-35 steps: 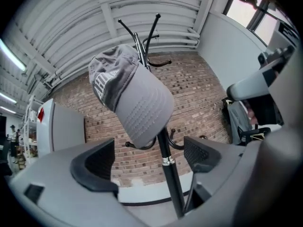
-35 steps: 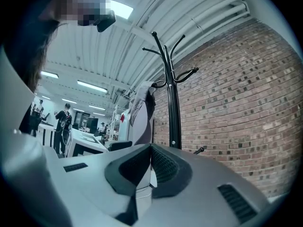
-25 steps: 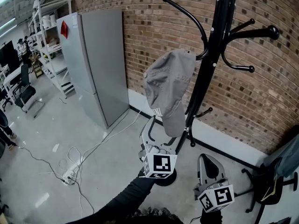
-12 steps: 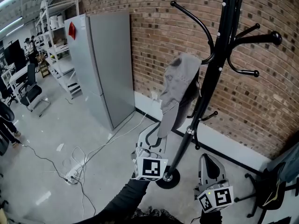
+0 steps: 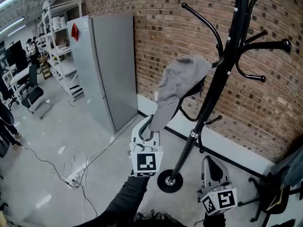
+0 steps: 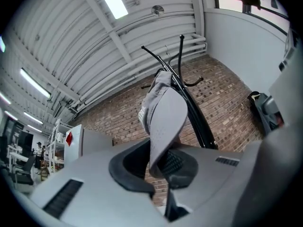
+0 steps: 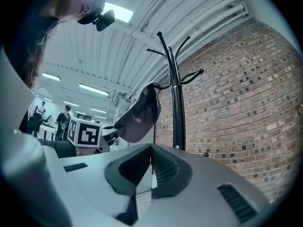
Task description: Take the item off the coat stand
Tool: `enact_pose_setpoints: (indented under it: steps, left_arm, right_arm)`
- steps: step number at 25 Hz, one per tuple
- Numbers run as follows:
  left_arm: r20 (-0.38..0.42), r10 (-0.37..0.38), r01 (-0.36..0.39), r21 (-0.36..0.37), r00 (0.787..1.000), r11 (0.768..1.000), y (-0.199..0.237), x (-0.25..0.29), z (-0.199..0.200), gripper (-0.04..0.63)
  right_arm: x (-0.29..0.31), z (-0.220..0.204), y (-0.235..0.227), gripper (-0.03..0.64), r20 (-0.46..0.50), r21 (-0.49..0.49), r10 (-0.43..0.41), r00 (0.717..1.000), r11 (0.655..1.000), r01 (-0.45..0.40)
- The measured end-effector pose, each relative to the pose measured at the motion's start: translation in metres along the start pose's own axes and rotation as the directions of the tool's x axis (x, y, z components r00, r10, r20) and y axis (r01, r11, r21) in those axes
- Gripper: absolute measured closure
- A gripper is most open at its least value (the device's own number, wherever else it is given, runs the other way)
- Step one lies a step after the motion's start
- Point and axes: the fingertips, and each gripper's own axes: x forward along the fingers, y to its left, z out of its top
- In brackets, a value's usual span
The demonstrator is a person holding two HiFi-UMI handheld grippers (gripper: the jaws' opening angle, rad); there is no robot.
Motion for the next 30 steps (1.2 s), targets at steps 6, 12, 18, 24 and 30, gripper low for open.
enact_pose_setpoints:
  steps: [6, 12, 18, 24, 30]
  left_arm:
    - [0.031, 0.008, -0.006, -0.040, 0.999, 0.999, 0.006, 0.002, 0.010, 0.571]
    - [0.068, 0.015, -0.012, -0.047, 0.998, 0.999, 0.013, 0.012, 0.031, 0.571]
    - [0.102, 0.046, -0.041, -0.052, 0.994, 0.998, 0.032, 0.024, 0.049, 0.571]
    - [0.142, 0.075, -0.069, -0.046, 0.987, 0.997, 0.055, 0.036, 0.070, 0.569]
    - [0.158, 0.125, -0.119, -0.047, 0.979, 0.992, 0.084, 0.038, 0.079, 0.569]
  right_arm:
    - [-0.002, -0.001, -0.002, 0.607, -0.001, -0.006, -0.007, 1.000, 1.000, 0.007]
    - [-0.004, 0.004, -0.003, 0.607, 0.003, -0.013, -0.014, 1.000, 1.000, 0.014]
    - [0.000, 0.009, -0.004, 0.607, 0.010, -0.024, -0.018, 1.000, 1.000, 0.018]
    - [0.007, 0.011, 0.001, 0.607, 0.013, -0.024, -0.015, 1.000, 1.000, 0.015]
    - [0.013, 0.009, 0.005, 0.607, 0.012, -0.018, -0.007, 1.000, 1.000, 0.007]
